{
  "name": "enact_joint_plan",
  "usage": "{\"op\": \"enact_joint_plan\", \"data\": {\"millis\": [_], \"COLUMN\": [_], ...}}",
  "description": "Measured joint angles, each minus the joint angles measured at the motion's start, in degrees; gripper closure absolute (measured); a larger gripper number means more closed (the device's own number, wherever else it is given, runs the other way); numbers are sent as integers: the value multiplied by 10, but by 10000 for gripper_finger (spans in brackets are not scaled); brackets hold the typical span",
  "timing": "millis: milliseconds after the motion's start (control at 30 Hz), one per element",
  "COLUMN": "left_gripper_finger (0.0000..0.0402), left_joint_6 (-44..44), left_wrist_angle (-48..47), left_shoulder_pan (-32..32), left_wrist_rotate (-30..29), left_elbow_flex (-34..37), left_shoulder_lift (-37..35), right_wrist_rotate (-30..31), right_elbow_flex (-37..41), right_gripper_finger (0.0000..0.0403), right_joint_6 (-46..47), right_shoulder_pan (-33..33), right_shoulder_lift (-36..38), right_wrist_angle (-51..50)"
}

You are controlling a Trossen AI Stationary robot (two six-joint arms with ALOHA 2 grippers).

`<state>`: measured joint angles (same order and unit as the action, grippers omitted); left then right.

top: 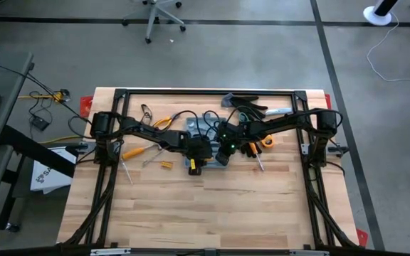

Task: Prefit tool cases
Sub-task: Remove the yellow screwdriver bits from the gray toolbox

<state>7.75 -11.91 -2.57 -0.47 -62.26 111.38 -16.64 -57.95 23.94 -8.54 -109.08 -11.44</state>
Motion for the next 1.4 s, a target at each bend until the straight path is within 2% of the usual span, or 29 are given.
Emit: {"op": "enact_joint_plan", "data": {"millis": [133,400,500,700,1067,1200,1400], "left_gripper_finger": [272,356,359,359,220,199,198], "left_joint_6": [-1,-19,-33,-47,-46,-47,-46], "left_wrist_angle": [1,15,32,65,36,22,21], "left_shoulder_pan": [0,-1,-1,-2,-1,-2,-4], "left_wrist_rotate": [0,9,15,11,-6,-11,-18], "left_elbow_flex": [5,12,10,10,-39,-56,-59], "left_shoulder_lift": [1,15,24,25,28,30,30], "right_wrist_rotate": [-3,-34,-36,-2,59,67,53], "right_elbow_flex": [0,0,1,3,2,19,82], "right_gripper_finger": [403,403,403,403,403,403,403], "right_joint_6": [7,32,35,35,17,35,84], "right_shoulder_pan": [0,0,2,2,19,20,19], "right_shoulder_lift": [0,7,25,74,79,81,85], "right_wrist_angle": [0,-4,-14,-54,-104,-92,-30]}}
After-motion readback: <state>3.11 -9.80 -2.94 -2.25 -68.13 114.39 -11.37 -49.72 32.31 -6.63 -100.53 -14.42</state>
